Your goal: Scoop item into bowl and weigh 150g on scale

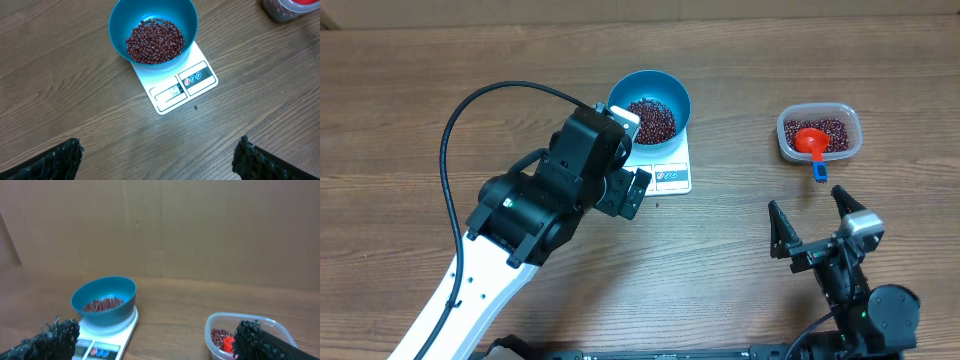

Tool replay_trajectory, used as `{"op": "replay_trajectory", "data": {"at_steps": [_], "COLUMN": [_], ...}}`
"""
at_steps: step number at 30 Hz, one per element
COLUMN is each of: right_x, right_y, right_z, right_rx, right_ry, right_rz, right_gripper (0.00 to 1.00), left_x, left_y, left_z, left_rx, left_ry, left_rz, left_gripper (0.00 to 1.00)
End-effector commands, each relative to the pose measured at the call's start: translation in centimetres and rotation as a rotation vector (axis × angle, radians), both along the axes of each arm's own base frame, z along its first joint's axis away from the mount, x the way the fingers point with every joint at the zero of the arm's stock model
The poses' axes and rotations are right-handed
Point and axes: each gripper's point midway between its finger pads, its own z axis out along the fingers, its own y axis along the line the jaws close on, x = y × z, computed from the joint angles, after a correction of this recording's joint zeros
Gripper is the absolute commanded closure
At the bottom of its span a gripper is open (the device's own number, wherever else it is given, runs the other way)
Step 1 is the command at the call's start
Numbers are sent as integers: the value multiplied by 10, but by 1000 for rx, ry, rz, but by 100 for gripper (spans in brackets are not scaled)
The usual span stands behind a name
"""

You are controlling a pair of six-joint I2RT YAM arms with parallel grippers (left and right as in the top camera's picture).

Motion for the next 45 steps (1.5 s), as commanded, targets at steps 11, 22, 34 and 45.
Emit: {"op": "replay_trajectory", "data": {"at_steps": [11, 22, 34, 45], "right_x": [14, 18, 18, 18], "right_y": [-7, -13, -13, -13], "right_z": [-37, -81, -81, -81], "right_rx": [131, 122, 122, 122], "right_ry": [-146, 35, 35, 35], "right_rz": [-30, -82, -82, -82], "right_gripper": [0, 0, 0, 0], "left_x": [1, 1, 1, 1], "left_y": [0, 0, 0, 0], "left_z": [1, 1, 1, 1], "left_rx": [3, 3, 3, 3], "left_ry": [-1, -1, -1, -1], "left_rz": [-11, -11, -11, -11], "left_gripper": [0, 0, 0, 0]}}
